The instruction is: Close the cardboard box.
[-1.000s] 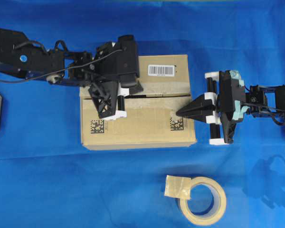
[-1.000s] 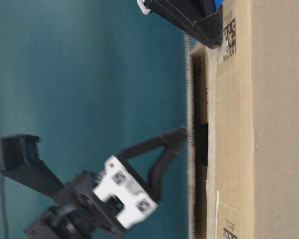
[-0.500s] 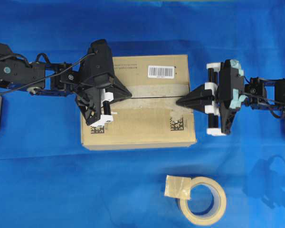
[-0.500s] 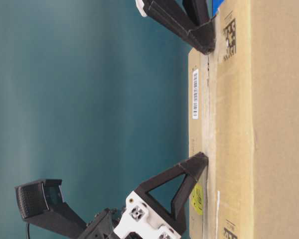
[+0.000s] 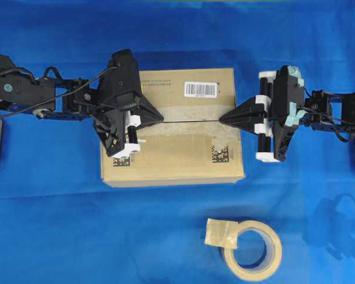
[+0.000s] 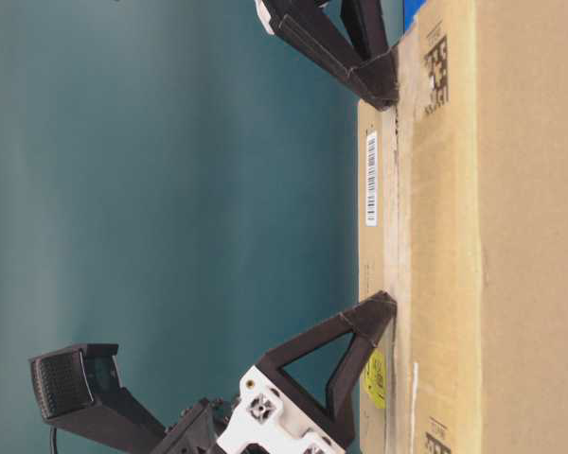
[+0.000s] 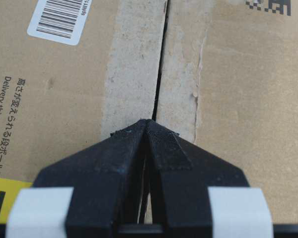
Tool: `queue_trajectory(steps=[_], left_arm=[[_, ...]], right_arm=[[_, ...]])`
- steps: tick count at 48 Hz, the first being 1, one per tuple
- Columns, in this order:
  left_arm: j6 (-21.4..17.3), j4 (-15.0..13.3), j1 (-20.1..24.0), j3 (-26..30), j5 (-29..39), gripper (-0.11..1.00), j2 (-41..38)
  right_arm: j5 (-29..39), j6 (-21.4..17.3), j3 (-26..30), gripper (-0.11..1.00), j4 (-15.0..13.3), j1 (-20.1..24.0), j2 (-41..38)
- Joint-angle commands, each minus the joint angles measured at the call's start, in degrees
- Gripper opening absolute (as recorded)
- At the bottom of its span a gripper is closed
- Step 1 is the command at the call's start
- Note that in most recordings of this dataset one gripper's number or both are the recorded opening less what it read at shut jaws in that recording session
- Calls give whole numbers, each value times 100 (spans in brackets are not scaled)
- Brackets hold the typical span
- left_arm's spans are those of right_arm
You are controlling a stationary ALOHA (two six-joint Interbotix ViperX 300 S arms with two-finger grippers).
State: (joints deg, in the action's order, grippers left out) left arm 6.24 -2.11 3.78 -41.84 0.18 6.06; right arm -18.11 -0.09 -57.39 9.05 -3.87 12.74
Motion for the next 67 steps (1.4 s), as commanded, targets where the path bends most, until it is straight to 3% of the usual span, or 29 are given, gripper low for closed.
queue_trajectory(steps=[1,14,25,41,54,67], left_arm=[[9,-9,-35,44,-26,0,62],[-44,-9,-88,-123,-308,0,167],[-229,9,-281,-765,-1723,0,598],[-378,0,-352,-1934,-2962,0,1248],[-378,-9,-343,-2505,-3683,0,1020],[-378,-44,-308,-2602,-3973,0,650]], right_arm=[[-26,9,105,0,9,-53,9],[-44,-18,105,0,44,-70,-167],[-35,-18,105,0,44,-70,-176],[-44,-18,114,0,44,-70,-176],[-44,-18,114,0,35,-70,-176],[-35,-18,105,0,44,-70,-176]])
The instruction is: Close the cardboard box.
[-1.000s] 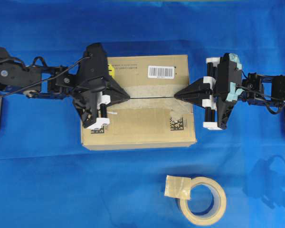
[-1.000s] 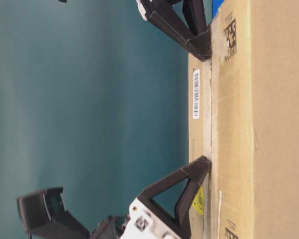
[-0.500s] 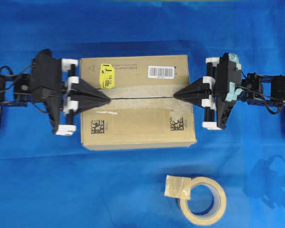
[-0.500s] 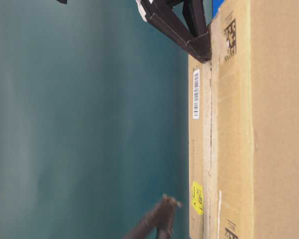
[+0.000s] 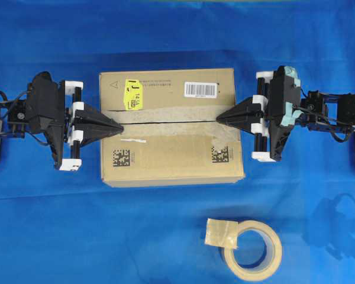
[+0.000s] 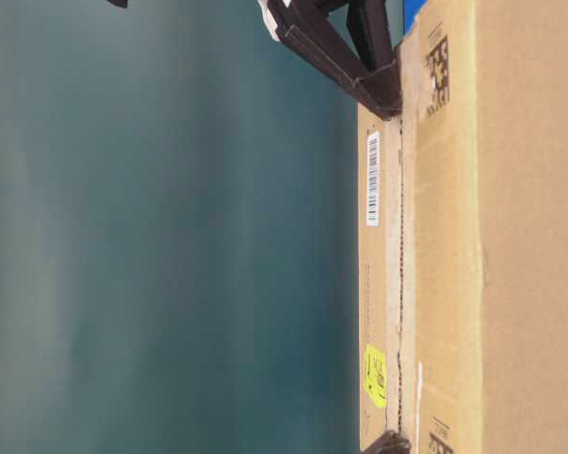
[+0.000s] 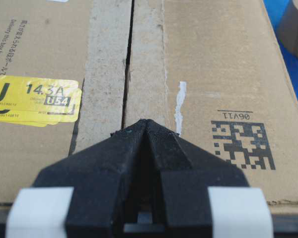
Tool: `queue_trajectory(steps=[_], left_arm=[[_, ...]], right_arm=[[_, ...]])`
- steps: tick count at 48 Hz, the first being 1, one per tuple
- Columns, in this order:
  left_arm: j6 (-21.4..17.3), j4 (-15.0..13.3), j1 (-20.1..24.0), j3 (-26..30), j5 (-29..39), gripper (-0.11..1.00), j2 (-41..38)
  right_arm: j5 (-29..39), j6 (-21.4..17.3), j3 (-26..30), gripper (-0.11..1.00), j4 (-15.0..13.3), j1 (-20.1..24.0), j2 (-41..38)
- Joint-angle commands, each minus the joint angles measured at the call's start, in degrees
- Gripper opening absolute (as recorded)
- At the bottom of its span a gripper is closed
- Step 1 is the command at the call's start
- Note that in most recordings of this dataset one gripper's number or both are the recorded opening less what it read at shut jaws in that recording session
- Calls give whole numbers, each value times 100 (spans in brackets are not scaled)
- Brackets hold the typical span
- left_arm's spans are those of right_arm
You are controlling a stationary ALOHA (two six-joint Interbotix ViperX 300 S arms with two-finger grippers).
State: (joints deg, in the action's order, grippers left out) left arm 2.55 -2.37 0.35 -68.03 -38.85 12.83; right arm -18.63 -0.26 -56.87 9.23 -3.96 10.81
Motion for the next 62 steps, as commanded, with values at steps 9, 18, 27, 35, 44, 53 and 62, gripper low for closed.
queue_trajectory(steps=[9,18,27,35,44,53,62], left_arm=[[-9,-18,149,-88,-308,0,-123],[-26,-18,193,-211,-624,0,-88],[-26,-18,272,-237,-642,0,-132],[-35,-26,360,-237,-650,0,-158],[-35,-18,369,-237,-650,0,-185],[-35,-18,369,-220,-650,0,-185],[-35,-18,369,-237,-650,0,-193]], right_arm=[[26,0,62,0,26,-62,18],[26,0,62,0,26,-62,18],[35,0,53,0,26,-62,18],[35,0,62,0,26,-62,18],[35,0,53,0,18,-62,18],[44,0,53,0,26,-62,18],[35,0,62,0,26,-62,18]])
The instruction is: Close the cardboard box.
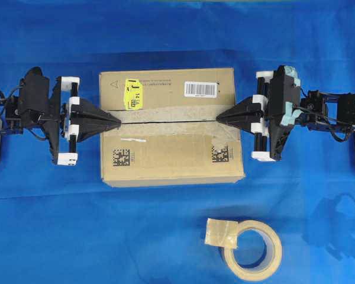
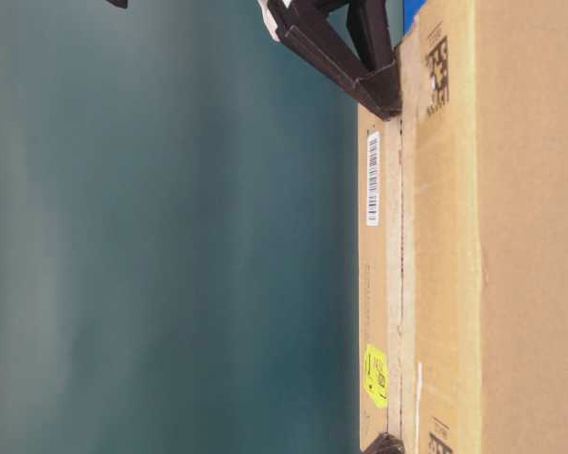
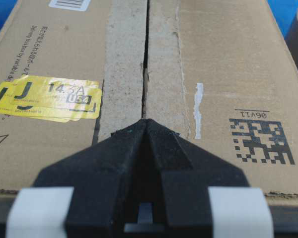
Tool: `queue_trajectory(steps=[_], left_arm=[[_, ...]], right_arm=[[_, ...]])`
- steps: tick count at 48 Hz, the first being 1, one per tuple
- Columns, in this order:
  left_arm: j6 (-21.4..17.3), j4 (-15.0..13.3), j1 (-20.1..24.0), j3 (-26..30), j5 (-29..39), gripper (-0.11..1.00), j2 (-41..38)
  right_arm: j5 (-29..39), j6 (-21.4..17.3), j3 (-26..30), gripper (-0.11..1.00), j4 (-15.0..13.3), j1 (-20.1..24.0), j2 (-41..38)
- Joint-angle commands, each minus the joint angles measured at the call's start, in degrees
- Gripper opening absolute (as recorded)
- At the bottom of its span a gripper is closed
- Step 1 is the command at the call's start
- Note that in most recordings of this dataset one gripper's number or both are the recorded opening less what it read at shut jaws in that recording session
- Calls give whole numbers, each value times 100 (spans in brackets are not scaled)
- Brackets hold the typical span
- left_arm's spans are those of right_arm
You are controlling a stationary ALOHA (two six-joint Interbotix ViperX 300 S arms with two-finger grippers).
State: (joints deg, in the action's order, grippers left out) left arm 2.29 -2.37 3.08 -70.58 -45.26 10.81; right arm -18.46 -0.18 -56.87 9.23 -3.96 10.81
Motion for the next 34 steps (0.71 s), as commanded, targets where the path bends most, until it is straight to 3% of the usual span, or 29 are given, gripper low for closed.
queue_trajectory(steps=[1,34], left_arm=[[-9,-26,97,18,-9,0,9],[-9,-26,97,105,-9,0,-88]], right_arm=[[18,-9,53,0,26,-62,18],[26,-9,44,0,18,-62,18]])
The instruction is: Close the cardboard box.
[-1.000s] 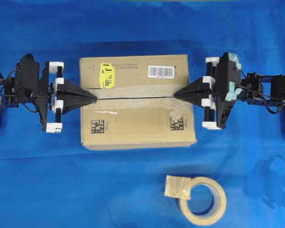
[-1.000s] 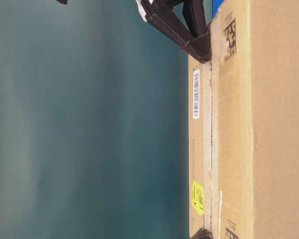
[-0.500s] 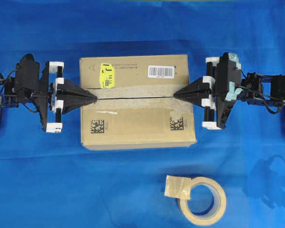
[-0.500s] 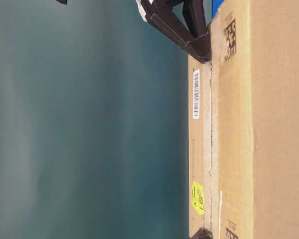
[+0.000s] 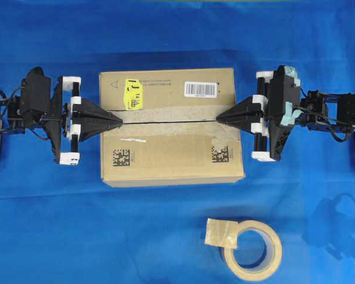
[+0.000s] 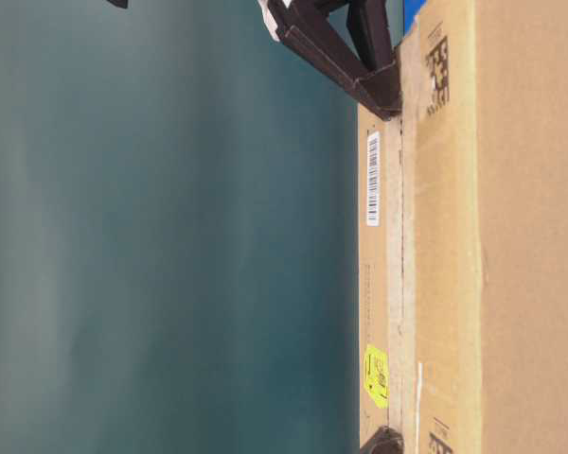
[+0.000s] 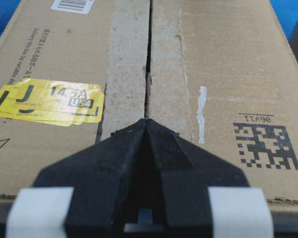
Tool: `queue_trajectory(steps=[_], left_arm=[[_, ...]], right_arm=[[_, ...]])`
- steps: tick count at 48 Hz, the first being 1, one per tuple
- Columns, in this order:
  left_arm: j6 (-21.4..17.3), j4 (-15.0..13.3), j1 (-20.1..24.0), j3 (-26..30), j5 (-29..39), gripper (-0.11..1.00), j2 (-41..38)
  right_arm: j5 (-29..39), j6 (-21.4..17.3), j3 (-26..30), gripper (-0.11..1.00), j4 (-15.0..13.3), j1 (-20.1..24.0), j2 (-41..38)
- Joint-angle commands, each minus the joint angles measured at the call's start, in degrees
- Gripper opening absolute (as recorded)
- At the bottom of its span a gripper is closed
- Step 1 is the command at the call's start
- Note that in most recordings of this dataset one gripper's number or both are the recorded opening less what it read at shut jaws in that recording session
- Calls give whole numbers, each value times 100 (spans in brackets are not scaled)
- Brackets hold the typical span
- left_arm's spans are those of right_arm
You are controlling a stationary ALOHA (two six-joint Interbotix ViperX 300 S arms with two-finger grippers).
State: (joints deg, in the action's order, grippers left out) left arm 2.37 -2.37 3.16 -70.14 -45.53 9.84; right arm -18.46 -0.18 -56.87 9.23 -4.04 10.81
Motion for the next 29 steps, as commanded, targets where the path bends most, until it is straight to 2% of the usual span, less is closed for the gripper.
queue_trajectory(steps=[1,29], left_arm=[[-9,-18,88,53,18,0,0],[-9,-18,88,18,44,0,9]], right_arm=[[26,-9,44,0,26,-53,18],[26,-9,53,0,26,-53,18]])
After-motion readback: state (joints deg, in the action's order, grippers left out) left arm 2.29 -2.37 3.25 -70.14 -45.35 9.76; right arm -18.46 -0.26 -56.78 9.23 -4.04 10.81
